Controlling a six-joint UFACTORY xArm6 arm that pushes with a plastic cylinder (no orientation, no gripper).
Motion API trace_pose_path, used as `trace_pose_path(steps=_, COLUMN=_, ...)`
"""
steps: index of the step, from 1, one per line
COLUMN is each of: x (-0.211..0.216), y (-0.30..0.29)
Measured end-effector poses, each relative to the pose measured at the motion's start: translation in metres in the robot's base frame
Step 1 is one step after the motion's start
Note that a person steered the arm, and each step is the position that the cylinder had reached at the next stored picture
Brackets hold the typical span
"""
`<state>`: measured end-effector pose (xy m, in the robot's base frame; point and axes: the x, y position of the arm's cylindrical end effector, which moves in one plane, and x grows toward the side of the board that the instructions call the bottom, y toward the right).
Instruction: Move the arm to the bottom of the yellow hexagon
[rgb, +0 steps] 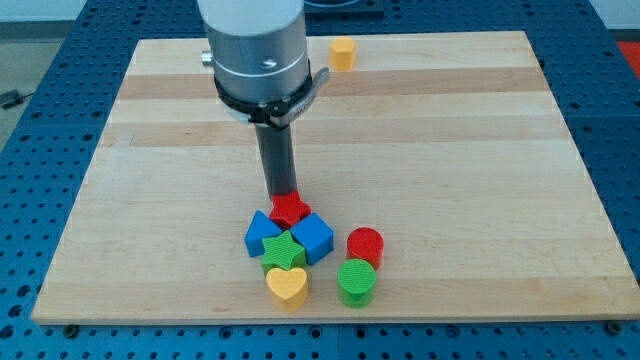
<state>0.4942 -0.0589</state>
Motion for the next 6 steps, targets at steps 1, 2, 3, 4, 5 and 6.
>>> trace_pose_path(steps=1, x=0.003, y=0.014)
trace_pose_path(steps=2, x=0.003, y=0.037)
trace_pose_path(steps=3, x=0.003, y=0.04)
trace_pose_path(steps=4, x=-0.04, y=0.035)
trace_pose_path(steps=5, x=-0.123, y=0.035)
trace_pose_path(steps=6, x=-0.168, y=0.036)
